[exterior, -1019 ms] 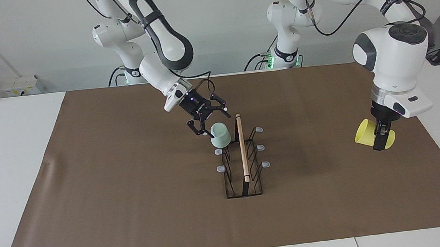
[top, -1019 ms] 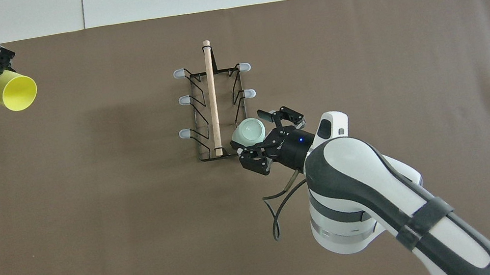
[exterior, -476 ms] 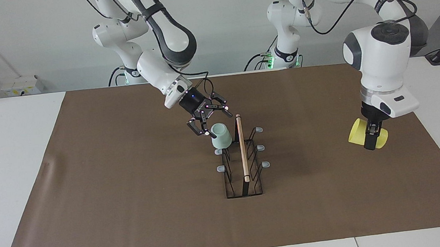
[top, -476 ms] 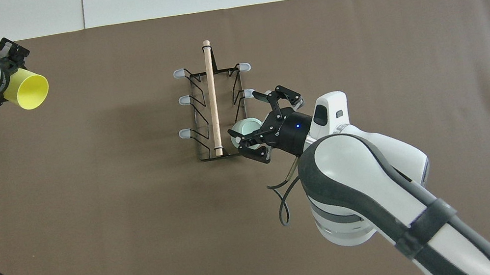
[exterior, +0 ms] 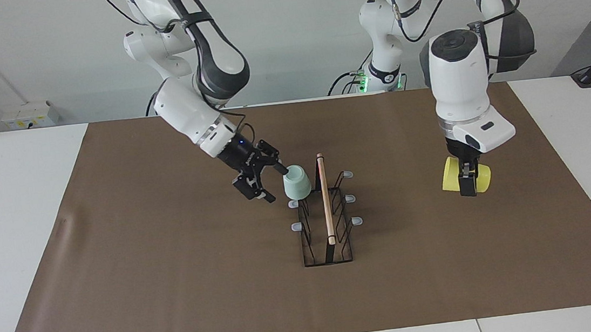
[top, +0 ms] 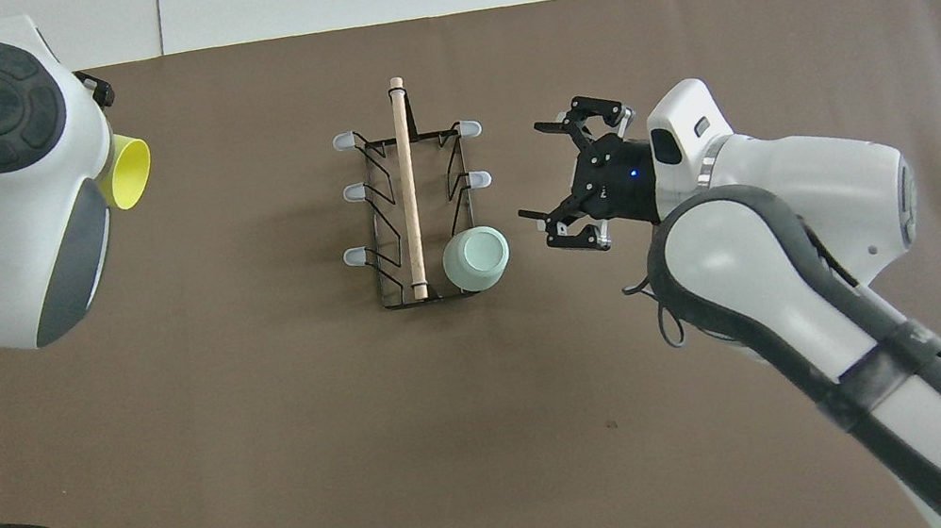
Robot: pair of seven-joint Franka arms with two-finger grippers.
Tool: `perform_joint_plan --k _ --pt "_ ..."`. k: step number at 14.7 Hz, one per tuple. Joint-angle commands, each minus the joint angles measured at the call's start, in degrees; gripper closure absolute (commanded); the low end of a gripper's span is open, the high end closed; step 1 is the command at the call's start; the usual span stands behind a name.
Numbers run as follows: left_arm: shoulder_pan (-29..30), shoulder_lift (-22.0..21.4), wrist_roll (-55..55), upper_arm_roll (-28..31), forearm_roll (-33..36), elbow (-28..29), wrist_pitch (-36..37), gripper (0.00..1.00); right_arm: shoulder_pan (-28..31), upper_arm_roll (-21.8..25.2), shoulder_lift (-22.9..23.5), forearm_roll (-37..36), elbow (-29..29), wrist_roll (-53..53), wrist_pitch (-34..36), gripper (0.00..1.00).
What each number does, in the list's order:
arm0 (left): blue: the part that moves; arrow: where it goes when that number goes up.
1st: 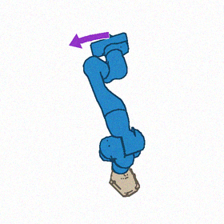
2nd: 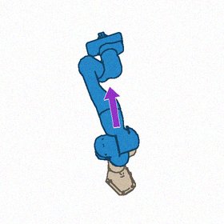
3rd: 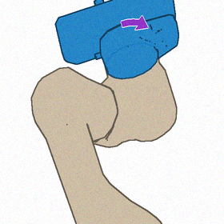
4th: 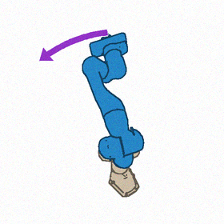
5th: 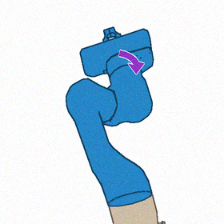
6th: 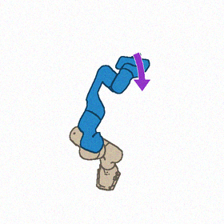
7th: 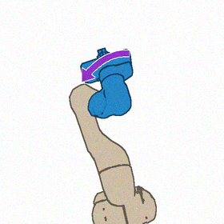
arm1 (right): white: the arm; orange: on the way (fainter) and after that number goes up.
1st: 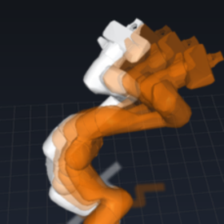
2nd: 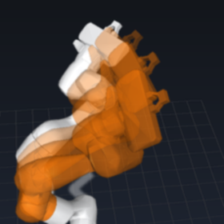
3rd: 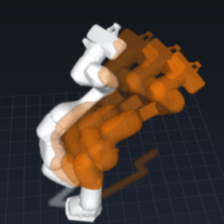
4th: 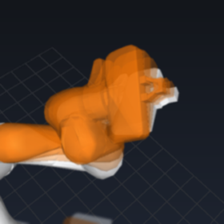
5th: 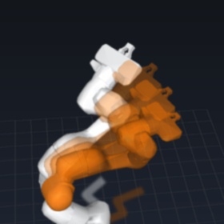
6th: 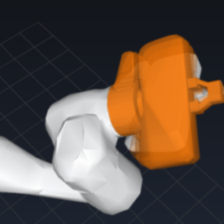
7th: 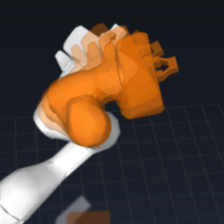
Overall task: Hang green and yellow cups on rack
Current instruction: 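Withdraw the right gripper while the left gripper carries the yellow cup to the rack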
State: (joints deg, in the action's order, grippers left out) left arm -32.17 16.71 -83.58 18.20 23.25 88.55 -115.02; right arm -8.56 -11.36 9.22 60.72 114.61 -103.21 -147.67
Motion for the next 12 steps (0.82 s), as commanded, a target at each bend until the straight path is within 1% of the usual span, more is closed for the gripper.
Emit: perform_joint_plan --k 1,3,5,6,7,9,12 --pt "-4.3 -3.6 -8.7 1.0 6.3 5.0 2.0 1.00 7.3 -0.5 0.6 -11.5 -2.1 -0.4 9.9 0.00" --pt "-7.1 -3.7 -12.6 1.1 8.7 5.1 5.4 1.00 11.4 -0.5 0.3 -18.4 -3.5 -0.6 16.1 0.00" --pt "-9.3 -4.2 -19.3 1.0 12.2 5.1 7.3 1.00 13.8 -0.5 0.1 -26.4 -6.7 -0.3 23.2 0.00" --pt "-10.5 -4.2 -21.7 1.0 12.8 5.2 7.5 1.00 14.7 -0.5 -0.1 -29.9 -7.5 -0.3 25.7 0.00" --pt "-11.6 -4.1 -22.8 1.1 13.7 5.7 8.0 1.00 15.4 -0.5 -0.6 -32.3 -8.1 -0.2 27.5 0.00" --pt "-13.8 -3.9 -26.2 1.2 15.1 5.8 11.0 1.00 16.3 -0.3 -1.8 -36.9 -8.7 -0.2 30.8 0.00" --pt "-18.8 -3.2 -31.8 1.0 18.1 5.6 16.3 1.00 17.9 -0.2 -4.3 -42.8 -9.8 -0.2 36.9 0.00"
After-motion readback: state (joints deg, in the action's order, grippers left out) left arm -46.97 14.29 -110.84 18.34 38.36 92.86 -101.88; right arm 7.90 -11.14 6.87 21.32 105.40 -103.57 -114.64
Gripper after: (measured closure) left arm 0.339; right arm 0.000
